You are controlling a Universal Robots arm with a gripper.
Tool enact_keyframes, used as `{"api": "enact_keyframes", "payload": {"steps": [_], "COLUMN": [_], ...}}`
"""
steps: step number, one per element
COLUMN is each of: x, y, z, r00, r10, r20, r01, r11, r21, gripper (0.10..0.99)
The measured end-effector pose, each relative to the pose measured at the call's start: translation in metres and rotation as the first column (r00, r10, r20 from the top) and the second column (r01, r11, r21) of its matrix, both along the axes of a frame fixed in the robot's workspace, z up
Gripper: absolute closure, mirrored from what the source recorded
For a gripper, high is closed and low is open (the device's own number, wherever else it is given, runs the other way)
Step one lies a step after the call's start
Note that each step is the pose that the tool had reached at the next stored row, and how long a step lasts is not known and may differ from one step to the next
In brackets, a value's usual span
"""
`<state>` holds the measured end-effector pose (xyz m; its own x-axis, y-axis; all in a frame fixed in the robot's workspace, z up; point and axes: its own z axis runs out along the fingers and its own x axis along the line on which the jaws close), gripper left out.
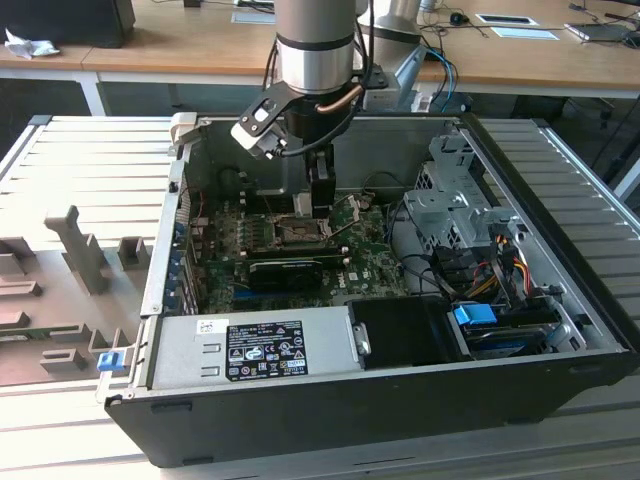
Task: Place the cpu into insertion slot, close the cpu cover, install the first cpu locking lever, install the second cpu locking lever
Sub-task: 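Place the cpu into insertion slot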
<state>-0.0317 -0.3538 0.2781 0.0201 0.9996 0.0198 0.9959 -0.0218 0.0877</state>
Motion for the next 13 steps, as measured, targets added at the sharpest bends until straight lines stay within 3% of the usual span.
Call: {"api": "enact_keyframes", "payload": {"steps": [3,13], "x": [-0.0007,-0.0059], "y": [0.0003,0.0135], "z": [-0.0044,-0.0260], "r00": [1.0000,0.9999], "r10": [0.006,0.012], "r20": [0.0001,0.0001], "r01": [-0.006,-0.012], "r11": [1.0000,0.9999], "r21": [0.000,0.000], "gripper": [0.557,0.557]}}
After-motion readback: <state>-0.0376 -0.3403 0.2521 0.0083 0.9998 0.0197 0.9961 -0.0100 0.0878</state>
